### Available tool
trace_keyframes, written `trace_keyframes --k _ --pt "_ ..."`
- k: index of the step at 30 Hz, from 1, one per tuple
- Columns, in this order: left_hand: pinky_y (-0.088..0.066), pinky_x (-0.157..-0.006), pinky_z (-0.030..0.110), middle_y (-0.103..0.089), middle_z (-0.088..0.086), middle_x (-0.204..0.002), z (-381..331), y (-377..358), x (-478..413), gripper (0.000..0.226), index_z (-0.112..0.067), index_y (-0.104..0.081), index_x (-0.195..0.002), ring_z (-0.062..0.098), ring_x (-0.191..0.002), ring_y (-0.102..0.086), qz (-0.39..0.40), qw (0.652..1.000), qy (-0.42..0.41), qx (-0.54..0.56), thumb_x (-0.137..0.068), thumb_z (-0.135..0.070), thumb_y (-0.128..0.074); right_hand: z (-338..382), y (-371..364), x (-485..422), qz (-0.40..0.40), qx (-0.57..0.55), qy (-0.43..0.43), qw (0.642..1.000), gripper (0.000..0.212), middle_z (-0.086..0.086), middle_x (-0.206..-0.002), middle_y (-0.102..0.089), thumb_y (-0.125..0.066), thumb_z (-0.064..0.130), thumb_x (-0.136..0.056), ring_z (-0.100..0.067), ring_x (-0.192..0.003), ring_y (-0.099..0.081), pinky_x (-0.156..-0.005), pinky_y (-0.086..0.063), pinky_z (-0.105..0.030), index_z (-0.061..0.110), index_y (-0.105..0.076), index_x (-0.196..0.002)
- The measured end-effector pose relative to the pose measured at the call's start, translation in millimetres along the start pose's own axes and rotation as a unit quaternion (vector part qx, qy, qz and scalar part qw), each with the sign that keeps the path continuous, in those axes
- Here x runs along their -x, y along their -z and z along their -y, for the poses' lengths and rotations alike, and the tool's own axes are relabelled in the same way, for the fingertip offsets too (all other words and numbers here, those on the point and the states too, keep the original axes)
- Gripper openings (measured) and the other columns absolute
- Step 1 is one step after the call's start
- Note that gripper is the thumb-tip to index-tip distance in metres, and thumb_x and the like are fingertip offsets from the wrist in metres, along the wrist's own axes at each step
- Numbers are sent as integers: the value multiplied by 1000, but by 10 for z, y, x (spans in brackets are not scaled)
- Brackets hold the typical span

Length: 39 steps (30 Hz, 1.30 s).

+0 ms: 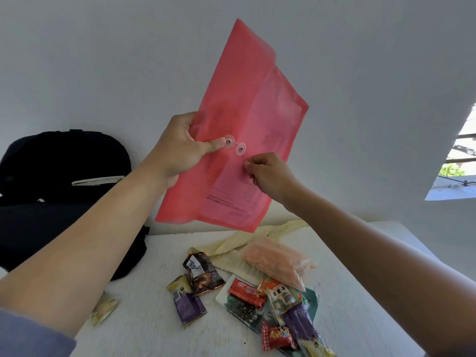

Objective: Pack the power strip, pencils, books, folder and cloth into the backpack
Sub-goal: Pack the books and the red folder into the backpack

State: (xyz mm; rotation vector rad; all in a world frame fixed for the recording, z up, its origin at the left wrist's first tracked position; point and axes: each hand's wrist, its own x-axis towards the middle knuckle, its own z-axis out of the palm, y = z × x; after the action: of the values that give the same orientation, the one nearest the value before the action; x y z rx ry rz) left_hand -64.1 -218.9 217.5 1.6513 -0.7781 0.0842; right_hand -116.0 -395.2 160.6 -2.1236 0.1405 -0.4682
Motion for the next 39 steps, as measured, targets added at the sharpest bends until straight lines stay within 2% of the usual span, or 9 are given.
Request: trace_keyframes --k 5,13,17,20,25,29,33,36,39 --pt "-57 -98 37 -79 -5 -102 166 -134 46 25 -18 -73 -110 9 -98 -75 -3 997 -18 -71 -87 -11 -80 89 -106 179 42 156 135 978 30 -2 -69 -54 -43 18 -104 -22 -62 -49 -63 -39 -37 10 -56 -79" --pt "-57 -96 44 -78 -11 -103 137 -76 105 26 -28 -70 -117 9 -95 -74 70 981 -9 -181 -91 -27 -77 111 156 50 -146 211 244 935 24 8 -60 -50 -44 29 -104 -21 -55 -51 -51 -42 -36 16 -55 -88" --pt "-59 -87 27 -79 -8 -99 -40 -14 126 24 -23 -71 -107 8 -94 -75 33 997 -20 -71 -87 -11 -79 -77 256 45 -189 238 239 922 24 9 -56 -41 -45 31 -101 -30 -51 -49 -50 -46 -38 19 -52 -81" --pt "-61 -86 30 -79 -3 -99 -127 47 79 24 -19 -72 -104 13 -96 -76 -10 1000 -14 12 -87 -4 -78 -202 167 125 -134 236 242 931 23 7 -60 -50 -44 30 -99 -34 -55 -55 -52 -50 -44 21 -57 -83" --pt "-59 -95 36 -78 -4 -104 -64 -88 45 24 -19 -71 -107 10 -98 -75 -17 998 -40 -51 -88 -8 -79 64 49 281 -23 307 271 912 23 2 -77 -57 -41 24 -104 -27 -67 -50 -58 -37 -34 22 -62 -114" --pt "-56 -99 43 -77 -8 -104 79 -168 91 23 -27 -69 -110 9 -99 -74 19 988 -45 -145 -91 -16 -76 209 126 202 -65 227 275 932 16 6 -68 -54 -42 24 -104 -24 -62 -50 -57 -40 -37 20 -56 -96" --pt "-57 -94 33 -76 -14 -102 58 -124 108 24 -30 -67 -109 5 -97 -73 13 989 -35 -140 -91 -18 -77 31 316 42 -138 119 191 964 27 7 -60 -44 -47 23 -104 -12 -56 -40 -57 -31 -33 15 -48 -78" --pt "-56 -85 19 -78 -13 -98 -13 -98 103 24 -24 -69 -108 2 -94 -74 16 997 -27 -69 -90 -11 -77 -122 316 39 -139 180 188 955 27 8 -57 -44 -47 27 -103 -18 -55 -45 -54 -39 -36 21 -47 -76" --pt "-58 -87 22 -78 -7 -101 -38 -89 56 24 -16 -71 -111 6 -95 -75 -13 999 -26 -44 -90 -6 -76 -158 202 127 -59 260 178 947 21 5 -62 -52 -46 28 -103 -28 -61 -54 -54 -39 -34 21 -59 -88"
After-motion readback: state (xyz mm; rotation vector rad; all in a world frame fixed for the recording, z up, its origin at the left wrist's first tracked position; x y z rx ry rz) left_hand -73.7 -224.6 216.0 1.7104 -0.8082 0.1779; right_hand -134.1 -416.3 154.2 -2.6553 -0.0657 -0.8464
